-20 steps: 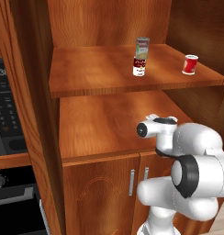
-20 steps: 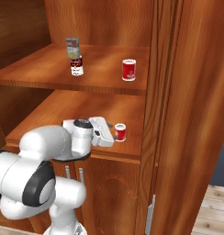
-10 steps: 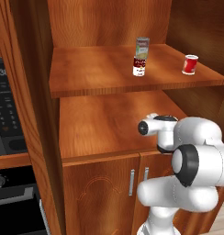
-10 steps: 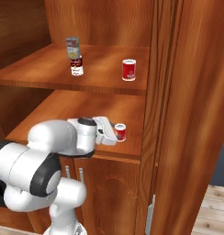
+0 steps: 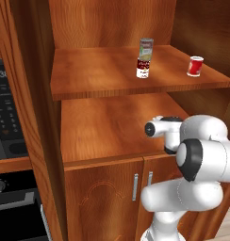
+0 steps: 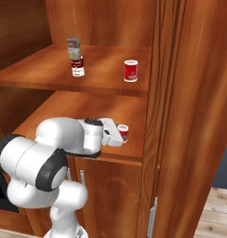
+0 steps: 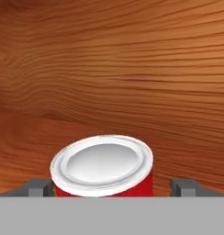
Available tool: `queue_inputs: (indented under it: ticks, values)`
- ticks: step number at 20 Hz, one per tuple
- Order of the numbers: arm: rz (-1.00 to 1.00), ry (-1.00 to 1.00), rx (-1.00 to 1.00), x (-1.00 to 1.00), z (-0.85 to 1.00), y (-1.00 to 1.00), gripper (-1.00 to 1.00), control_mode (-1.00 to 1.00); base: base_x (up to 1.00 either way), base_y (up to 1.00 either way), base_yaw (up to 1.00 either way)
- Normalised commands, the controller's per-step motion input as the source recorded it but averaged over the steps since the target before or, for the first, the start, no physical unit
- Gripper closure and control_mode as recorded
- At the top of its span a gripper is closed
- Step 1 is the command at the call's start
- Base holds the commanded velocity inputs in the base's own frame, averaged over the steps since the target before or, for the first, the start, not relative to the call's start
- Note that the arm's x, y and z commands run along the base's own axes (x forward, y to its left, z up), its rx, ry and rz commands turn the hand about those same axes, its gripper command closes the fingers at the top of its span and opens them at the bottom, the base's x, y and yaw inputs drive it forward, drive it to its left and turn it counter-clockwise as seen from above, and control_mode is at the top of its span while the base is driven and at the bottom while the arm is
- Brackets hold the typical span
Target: Stack two cans on top of the other two cans in the cabinet.
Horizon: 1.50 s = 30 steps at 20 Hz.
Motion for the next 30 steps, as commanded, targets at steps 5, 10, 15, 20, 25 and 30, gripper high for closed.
queue_inputs:
  ticks: [5,10,15,20,25,30]
  values:
    - [0.00,0.00,0.00,0.11,-0.12,-0.11,1.00,-1.00,0.00,0.00,0.00]
    - [0.00,-0.04,0.00,-0.09,-0.03,-0.09,1.00,-1.00,0.00,0.00,0.00]
    - [0.03,-0.12,0.00,-0.30,0.01,-0.01,1.00,-1.00,0.00,0.00,0.00]
    - [0.08,0.00,0.00,-0.35,0.15,0.00,1.00,-1.00,0.00,0.00,0.00]
    - [0.12,0.00,0.00,-0.43,0.23,0.00,1.00,-1.00,0.00,0.00,0.00]
    - [0.15,0.00,0.00,-0.42,0.25,0.01,1.00,-1.00,0.00,0.00,0.00]
